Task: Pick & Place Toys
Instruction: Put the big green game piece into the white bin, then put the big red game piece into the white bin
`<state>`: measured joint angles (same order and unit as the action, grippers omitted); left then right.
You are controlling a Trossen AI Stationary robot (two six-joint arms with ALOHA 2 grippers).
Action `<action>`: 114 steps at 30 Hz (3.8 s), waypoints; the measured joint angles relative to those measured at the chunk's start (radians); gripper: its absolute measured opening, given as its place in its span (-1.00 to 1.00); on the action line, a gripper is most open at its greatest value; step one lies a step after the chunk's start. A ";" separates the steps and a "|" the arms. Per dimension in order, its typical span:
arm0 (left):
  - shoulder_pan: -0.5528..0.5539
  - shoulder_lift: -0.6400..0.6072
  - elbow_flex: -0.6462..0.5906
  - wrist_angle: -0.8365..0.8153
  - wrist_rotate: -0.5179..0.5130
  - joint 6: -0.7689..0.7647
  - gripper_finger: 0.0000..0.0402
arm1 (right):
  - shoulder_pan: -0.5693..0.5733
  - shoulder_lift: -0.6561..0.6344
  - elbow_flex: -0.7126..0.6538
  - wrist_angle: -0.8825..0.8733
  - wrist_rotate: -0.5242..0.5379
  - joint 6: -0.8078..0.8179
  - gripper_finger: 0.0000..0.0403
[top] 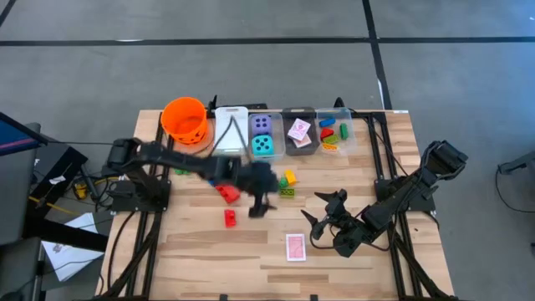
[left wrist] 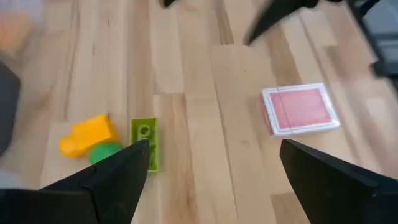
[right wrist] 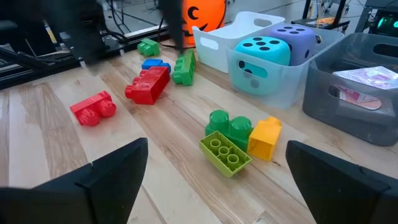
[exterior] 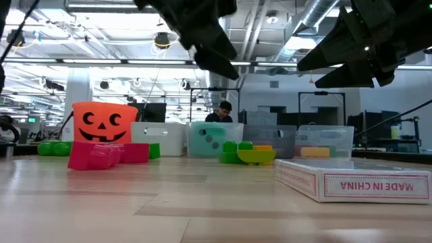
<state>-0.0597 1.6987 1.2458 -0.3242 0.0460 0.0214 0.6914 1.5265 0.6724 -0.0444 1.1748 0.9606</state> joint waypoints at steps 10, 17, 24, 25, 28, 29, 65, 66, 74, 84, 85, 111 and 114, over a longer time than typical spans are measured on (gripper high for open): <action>-0.140 0.003 -0.233 0.403 -0.378 -0.104 0.76 | -0.001 0.000 0.000 0.008 0.000 0.000 0.86; -0.071 0.027 -0.354 0.488 -0.406 -0.187 0.75 | -0.001 0.000 0.000 0.008 0.000 0.000 0.86; -0.052 0.113 -0.396 0.644 -0.406 -0.211 0.75 | -0.008 0.000 0.000 0.003 0.000 -0.001 0.86; -0.052 0.130 -0.397 0.658 -0.405 -0.211 0.75 | -0.011 0.000 0.000 0.001 0.000 -0.001 0.86; -0.052 0.182 -0.397 0.682 -0.416 -0.211 0.75 | -0.014 0.000 0.000 -0.001 -0.003 -0.001 0.86; -0.052 0.197 -0.397 0.692 -0.420 -0.210 0.75 | -0.014 0.000 0.000 -0.002 -0.004 -0.001 0.86; 0.010 0.299 -0.398 0.812 -0.395 -0.268 -0.37 | -0.014 0.000 -0.001 -0.007 -0.007 -0.003 0.86; 0.008 0.302 -0.398 0.830 -0.387 -0.265 -0.37 | -0.014 0.000 -0.001 -0.008 -0.007 -0.003 0.86; 0.016 0.197 -0.392 0.809 -0.409 -0.227 -0.37 | -0.015 0.000 -0.007 -0.011 -0.008 -0.001 0.86; 0.015 -0.167 -0.392 0.486 -0.709 -0.094 -0.37 | -0.019 0.000 -0.066 -0.001 -0.010 0.068 0.86; 0.016 -0.200 -0.391 0.458 -0.755 -0.083 -0.37 | -0.019 0.000 -0.067 0.000 -0.010 0.069 0.86; 0.364 -0.389 -0.392 0.011 -0.864 -0.212 -0.08 | -0.018 0.000 -0.067 0.086 -0.025 0.023 0.86; 0.400 -0.382 -0.392 0.016 -0.823 -0.214 0.00 | -0.018 0.000 -0.067 0.087 -0.025 0.024 0.86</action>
<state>0.3401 1.3169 0.8539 -0.3082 -0.7766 -0.1923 0.6735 1.5265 0.6052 0.0422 1.1499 0.9841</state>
